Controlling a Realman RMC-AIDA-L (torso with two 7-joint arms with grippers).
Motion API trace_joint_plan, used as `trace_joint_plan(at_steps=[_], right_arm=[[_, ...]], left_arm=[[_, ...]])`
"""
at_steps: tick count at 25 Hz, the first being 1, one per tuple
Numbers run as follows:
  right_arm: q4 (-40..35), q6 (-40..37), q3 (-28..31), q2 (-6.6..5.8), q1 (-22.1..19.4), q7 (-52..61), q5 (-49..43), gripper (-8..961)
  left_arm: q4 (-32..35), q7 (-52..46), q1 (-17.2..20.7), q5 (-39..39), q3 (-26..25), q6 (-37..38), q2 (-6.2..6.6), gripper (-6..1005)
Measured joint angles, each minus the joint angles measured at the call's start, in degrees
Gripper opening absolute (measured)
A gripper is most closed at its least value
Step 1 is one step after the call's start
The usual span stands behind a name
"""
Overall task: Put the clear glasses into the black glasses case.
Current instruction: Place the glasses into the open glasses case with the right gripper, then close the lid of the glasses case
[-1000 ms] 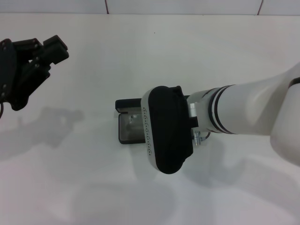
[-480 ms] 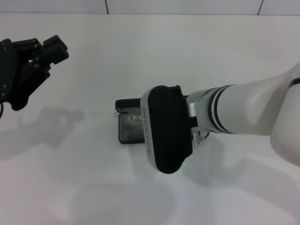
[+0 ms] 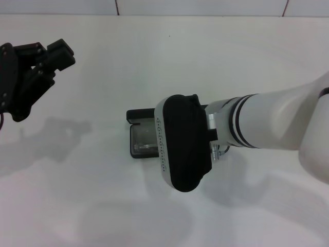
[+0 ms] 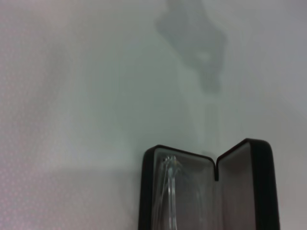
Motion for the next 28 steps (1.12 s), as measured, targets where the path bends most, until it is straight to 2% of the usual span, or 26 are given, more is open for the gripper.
trace_joint_plan(at_steps=[4, 14, 17, 23, 26, 27, 28], right_arm=[[-1.54, 0.01, -0.4, 0.0, -1.07, -0.02, -1.11, 167], [-8.3, -0.37, -0.41, -0.01, -6.81, -0.31, -3.09, 166], [-11.53, -0.28, 0.04, -0.35, -9.65, -0.4, -3.13, 166], [-21.17, -1.84, 2.32, -0.78, -18.44, -3.2, -2.09, 166], [-24.99, -3.12, 6.18, -0.9, -21.27, -3.39, 3.09, 166], [-26.21, -3.62, 11.28, -1.36, -22.67, -4.42, 10.84, 166], [-26.69, -4.01, 13.69, -1.58, -23.42, -5.57, 14.65, 166]], left_arm=[[0.0, -0.02, 0.02, 0.0, 0.0, 0.0, 0.0, 90], [0.31, -0.36, 0.17, -0.42, 0.0, 0.1, 0.0, 90], [0.41, -0.4, 0.15, -0.43, 0.01, 0.1, 0.0, 90], [0.53, -0.89, 0.29, -0.49, -1.1, 0.25, 0.19, 91], [0.64, -1.37, 1.58, -0.19, -2.83, 0.48, 0.08, 91], [0.68, -1.39, 2.12, -0.13, -3.11, 0.5, 0.06, 91], [0.68, -1.39, 2.12, -0.13, -3.11, 0.5, 0.06, 91]])
